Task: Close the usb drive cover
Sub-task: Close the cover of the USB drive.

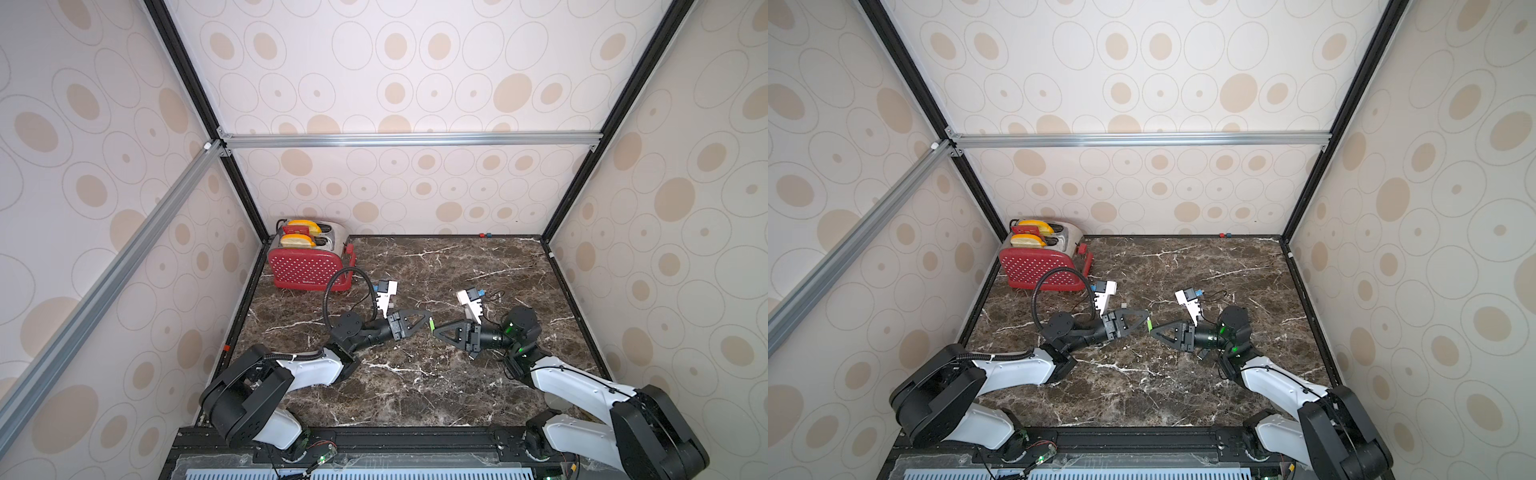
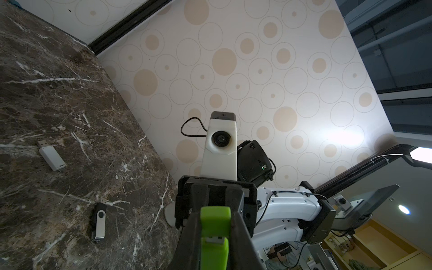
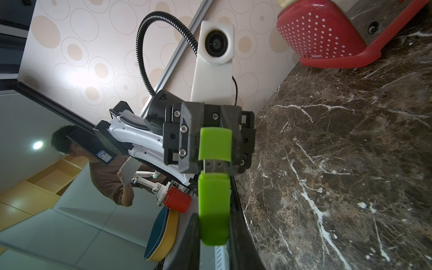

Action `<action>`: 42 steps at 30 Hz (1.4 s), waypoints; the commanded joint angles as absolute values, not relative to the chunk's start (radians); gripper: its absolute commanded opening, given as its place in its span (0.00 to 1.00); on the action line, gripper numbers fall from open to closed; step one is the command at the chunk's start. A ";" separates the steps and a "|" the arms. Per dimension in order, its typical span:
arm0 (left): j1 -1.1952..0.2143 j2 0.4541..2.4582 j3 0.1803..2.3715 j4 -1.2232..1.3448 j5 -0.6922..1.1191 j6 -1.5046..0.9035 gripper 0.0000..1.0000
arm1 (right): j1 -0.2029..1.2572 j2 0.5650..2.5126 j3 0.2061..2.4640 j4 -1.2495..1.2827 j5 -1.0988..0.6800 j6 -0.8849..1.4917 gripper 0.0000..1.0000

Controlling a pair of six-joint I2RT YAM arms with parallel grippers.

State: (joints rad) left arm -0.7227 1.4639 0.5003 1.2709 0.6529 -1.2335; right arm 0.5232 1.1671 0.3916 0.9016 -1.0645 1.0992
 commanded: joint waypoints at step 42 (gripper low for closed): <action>-0.768 1.391 0.463 1.167 0.691 -1.142 0.00 | 0.537 1.135 0.417 0.972 -1.021 1.091 0.00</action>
